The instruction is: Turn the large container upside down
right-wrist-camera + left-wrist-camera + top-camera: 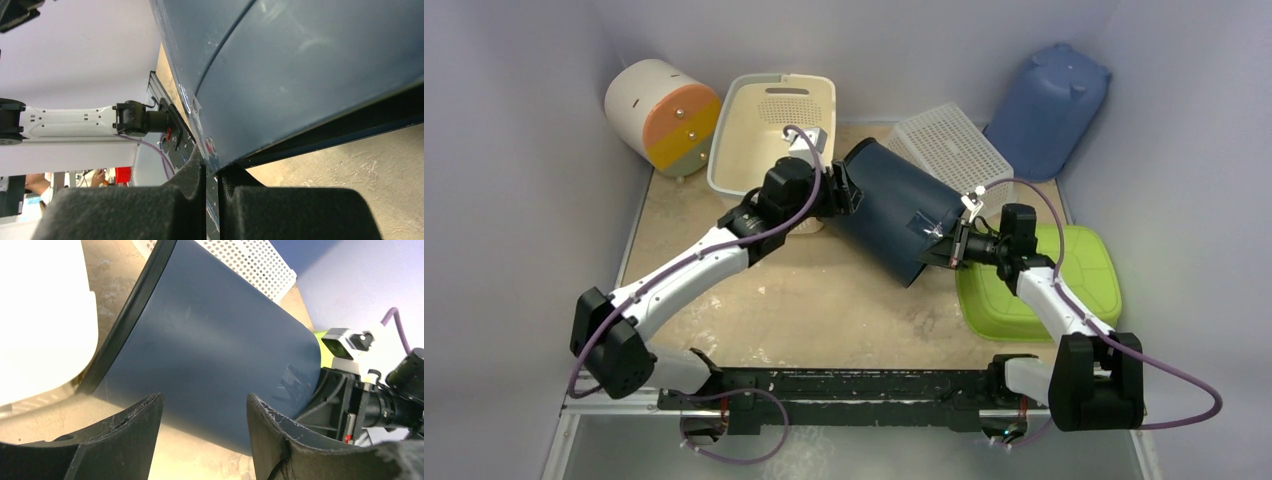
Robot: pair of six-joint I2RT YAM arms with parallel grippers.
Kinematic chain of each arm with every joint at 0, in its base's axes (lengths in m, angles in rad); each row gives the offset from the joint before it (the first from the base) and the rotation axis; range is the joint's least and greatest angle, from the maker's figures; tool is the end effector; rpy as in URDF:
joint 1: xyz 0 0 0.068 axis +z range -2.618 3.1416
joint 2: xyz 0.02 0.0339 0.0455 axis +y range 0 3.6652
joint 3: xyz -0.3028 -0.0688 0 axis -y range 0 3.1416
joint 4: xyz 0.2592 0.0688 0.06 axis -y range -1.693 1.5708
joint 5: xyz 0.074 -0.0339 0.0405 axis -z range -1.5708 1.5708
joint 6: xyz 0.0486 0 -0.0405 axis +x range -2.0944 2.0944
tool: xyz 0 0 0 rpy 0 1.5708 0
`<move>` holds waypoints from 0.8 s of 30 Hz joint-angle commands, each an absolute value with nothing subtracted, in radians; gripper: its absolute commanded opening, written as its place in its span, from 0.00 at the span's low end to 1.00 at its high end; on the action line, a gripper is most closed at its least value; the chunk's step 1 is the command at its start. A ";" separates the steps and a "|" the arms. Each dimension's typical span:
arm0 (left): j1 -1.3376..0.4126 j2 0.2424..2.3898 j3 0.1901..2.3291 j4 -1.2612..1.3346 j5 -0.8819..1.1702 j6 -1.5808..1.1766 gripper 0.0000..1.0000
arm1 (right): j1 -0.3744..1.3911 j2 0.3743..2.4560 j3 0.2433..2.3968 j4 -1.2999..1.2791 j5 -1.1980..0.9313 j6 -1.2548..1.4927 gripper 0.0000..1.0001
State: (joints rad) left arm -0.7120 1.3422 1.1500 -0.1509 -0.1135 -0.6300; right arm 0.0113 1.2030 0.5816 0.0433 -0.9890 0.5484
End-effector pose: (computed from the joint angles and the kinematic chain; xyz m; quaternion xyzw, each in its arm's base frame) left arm 0.2553 -0.2130 0.3767 0.0008 0.8168 -0.3213 0.4792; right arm 0.2407 0.0433 0.2389 -0.0125 0.8062 0.5169 0.2876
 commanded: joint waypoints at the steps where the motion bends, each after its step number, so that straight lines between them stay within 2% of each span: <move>1: -0.681 1.408 1.254 -0.093 -0.092 -0.551 0.64 | -0.018 1.297 0.511 -0.172 -0.608 0.490 0.00; 11: -0.601 1.533 1.407 -0.105 -0.139 -0.342 0.66 | -0.018 1.309 0.486 -0.151 -0.633 0.495 0.00; 24: -0.541 1.725 1.458 0.046 -0.013 -0.378 0.66 | -0.018 1.342 0.499 -0.163 -0.653 0.462 0.00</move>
